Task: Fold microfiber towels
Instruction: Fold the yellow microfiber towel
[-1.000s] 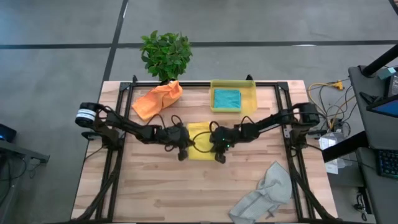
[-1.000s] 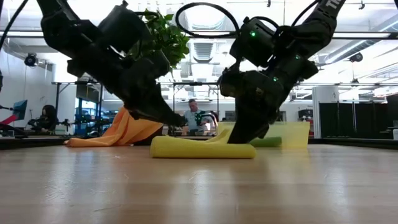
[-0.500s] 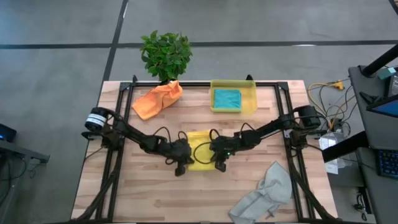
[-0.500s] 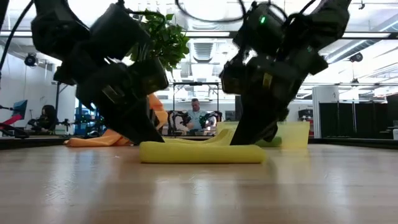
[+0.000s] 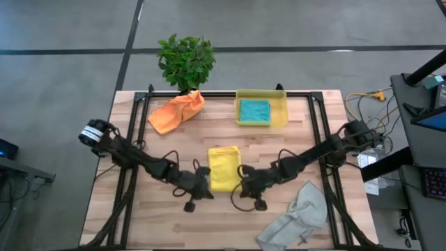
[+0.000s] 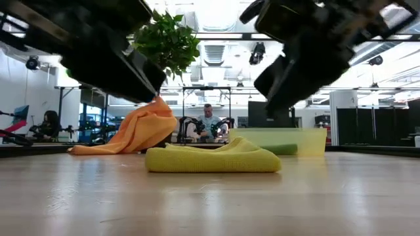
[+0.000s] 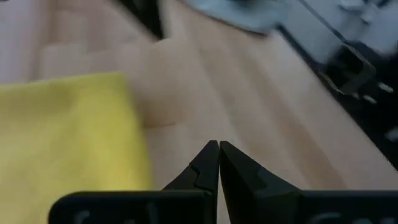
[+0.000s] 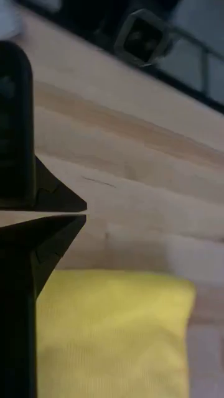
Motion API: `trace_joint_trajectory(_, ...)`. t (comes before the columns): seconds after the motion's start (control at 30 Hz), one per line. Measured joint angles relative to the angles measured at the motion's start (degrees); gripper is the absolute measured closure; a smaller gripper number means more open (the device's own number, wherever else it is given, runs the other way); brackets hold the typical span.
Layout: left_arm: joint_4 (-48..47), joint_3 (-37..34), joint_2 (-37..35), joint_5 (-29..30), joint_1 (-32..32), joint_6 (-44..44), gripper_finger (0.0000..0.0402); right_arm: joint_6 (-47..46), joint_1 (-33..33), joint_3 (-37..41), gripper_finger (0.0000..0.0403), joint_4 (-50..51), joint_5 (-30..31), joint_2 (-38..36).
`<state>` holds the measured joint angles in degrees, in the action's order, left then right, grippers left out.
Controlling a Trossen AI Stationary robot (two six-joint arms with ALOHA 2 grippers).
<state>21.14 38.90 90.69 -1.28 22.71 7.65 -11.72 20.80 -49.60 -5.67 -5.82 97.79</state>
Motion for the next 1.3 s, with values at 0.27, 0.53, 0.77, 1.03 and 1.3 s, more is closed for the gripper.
trace_joint_trajectory(0.27,-11.33,3.57,1.83,10.11,1.55,-6.07,0.0327,4.39,1.5,0.05,0.0294,-0.59,5.65,0.67)
trace_joint_trajectory(0.53,-10.94,5.44,7.78,12.53,1.35,-10.57,0.0213,5.32,0.76,0.23,0.0212,-0.55,9.54,0.67)
trace_joint_trajectory(0.77,-16.21,9.3,13.49,16.63,1.48,-9.3,0.0199,6.3,0.83,0.44,0.0205,-0.54,9.92,0.67)
trace_joint_trajectory(1.03,-18.78,10.9,15.35,17.65,1.48,-9.3,0.0244,13.33,0.81,1.11,0.0204,-1.31,10.59,3.88)
trace_joint_trajectory(1.3,-19.44,10.86,15.24,18.29,1.39,-6.44,0.0265,14.79,0.8,1.07,0.0204,-2.1,16.67,8.45)
